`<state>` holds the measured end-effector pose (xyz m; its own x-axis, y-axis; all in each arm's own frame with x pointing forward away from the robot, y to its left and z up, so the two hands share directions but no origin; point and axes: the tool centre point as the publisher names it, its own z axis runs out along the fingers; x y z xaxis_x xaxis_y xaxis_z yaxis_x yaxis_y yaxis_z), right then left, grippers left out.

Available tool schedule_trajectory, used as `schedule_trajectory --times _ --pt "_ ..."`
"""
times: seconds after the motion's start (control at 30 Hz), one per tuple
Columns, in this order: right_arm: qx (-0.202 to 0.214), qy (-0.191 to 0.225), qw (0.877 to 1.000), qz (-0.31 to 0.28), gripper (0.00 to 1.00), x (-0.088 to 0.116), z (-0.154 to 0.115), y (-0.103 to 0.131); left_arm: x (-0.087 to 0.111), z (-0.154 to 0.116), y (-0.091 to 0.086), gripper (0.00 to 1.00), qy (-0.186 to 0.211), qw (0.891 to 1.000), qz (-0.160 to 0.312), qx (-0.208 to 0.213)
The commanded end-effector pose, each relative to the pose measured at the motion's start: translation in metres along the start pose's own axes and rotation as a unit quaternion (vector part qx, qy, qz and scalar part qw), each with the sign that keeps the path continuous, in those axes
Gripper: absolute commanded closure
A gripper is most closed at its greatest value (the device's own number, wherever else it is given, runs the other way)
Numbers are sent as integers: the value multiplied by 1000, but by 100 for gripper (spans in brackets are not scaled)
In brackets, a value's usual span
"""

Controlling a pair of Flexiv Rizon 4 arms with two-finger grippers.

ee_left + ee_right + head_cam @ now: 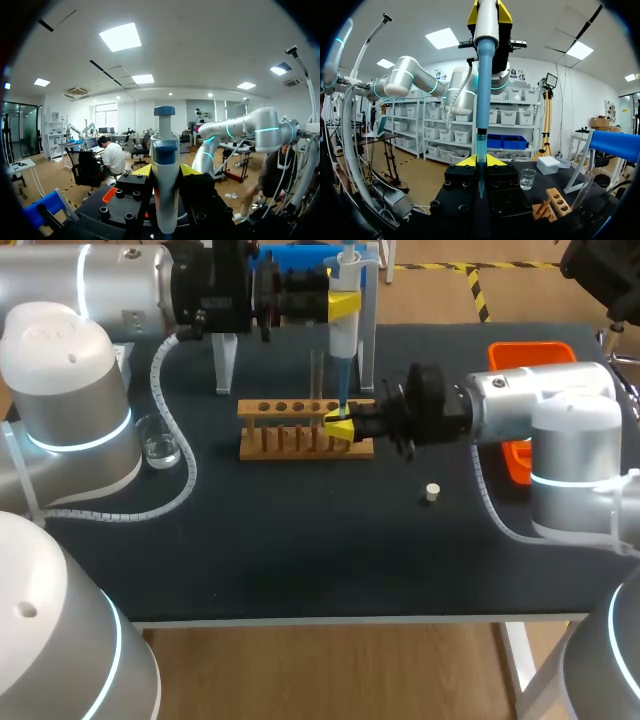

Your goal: Invert the test tube, pick up the pipette, mount the tip to pipette, aspirate from beaker and dispense into the tube, eject the tip, return the pipette, and cap with the stopper.

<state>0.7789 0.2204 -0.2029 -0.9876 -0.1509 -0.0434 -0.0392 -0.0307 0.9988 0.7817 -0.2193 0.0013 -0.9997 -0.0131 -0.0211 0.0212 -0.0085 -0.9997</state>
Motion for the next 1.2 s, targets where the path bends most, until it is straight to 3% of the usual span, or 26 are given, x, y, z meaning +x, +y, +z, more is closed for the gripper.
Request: schedule_trajectory --times 0.03,1.2 --pt "2 -3 1000 0 100 4 -3 4 0 -1 2 100 -1 1000 0 1" --pt "-1 0 1000 9 100 -5 -1 28 0 -1 2 100 -1 1000 0 1"
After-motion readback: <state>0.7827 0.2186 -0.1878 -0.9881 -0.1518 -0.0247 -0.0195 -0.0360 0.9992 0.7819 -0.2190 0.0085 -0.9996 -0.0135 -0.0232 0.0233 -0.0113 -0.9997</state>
